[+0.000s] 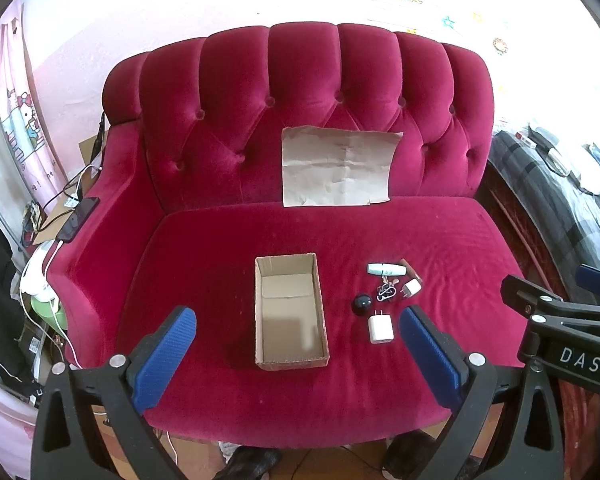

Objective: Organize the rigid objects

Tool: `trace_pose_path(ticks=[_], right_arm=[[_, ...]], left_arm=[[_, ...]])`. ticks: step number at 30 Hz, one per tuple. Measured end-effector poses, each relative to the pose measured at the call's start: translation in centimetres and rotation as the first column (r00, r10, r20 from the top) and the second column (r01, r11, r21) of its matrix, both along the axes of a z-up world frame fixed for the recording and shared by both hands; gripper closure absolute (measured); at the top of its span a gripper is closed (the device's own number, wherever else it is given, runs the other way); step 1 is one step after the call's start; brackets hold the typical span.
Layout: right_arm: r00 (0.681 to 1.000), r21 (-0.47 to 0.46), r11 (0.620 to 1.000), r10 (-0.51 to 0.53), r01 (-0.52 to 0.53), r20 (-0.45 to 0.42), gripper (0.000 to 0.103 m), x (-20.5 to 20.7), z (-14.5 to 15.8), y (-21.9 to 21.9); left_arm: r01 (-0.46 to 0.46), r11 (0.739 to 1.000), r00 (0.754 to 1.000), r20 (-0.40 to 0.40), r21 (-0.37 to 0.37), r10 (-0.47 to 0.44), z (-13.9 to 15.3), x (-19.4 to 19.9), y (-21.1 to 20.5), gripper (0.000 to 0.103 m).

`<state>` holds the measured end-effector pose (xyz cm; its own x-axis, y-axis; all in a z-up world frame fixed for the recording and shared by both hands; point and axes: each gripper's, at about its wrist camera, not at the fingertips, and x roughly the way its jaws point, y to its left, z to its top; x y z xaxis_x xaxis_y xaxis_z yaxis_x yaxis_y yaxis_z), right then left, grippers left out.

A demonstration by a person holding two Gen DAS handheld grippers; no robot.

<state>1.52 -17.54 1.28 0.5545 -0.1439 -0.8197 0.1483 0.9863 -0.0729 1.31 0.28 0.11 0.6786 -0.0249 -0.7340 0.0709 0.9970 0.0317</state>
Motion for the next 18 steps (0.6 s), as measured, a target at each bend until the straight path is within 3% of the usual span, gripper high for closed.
trace_pose_path(ticks=[18], right_arm=[[1.0,-0.002,1.0,0.006,-0.006,0.0,0.0,0.81,-0.31,0.01]], left_arm=[[0.005,1.0,1.0,-0.001,-0.004,-0.005,-0.32,0.76,0.09,0.0]])
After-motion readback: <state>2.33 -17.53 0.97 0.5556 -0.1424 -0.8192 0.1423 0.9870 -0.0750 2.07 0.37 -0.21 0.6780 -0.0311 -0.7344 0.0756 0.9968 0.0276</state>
